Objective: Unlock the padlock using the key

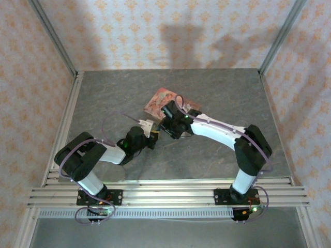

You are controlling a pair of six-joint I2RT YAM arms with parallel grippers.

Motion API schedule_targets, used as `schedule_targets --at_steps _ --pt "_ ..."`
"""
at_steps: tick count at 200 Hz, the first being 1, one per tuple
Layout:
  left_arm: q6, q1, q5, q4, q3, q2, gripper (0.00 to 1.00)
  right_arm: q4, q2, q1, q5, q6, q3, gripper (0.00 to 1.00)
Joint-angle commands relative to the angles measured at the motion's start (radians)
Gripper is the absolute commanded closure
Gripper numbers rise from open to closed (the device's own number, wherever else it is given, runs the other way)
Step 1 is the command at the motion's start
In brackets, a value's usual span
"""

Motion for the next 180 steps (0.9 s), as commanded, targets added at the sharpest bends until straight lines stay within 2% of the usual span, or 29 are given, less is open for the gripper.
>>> schedule_targets --at_steps 1,49,95,125,180 --pt "-0.042 -0.005 -0.102 -0.107 0.019 -0.035 1.0 -0.076 -0.06 0.004 0.08 -0.067 0.041 0.5" --pt "-0.072 -0.08 -0.369 -0.423 0.106 -0.127 1.0 -0.089 -0.138 -0.009 0.14 -0.118 0.027 0.5" --pt "-0.154 -0.09 -0.576 -0.621 0.156 -0.146 1.0 -0.041 -0.232 -0.073 0.132 -0.14 -0.081 0.49" --pt "-0.191 -0.083 -0.627 -0.712 0.198 -0.14 1.0 -0.013 -0.324 -0.133 0.122 -0.164 -0.189 0.48" --pt "-0.308 -0.087 -0.629 -0.757 0.285 -0.086 1.0 0.01 -0.435 -0.21 0.114 -0.227 -0.315 0.47"
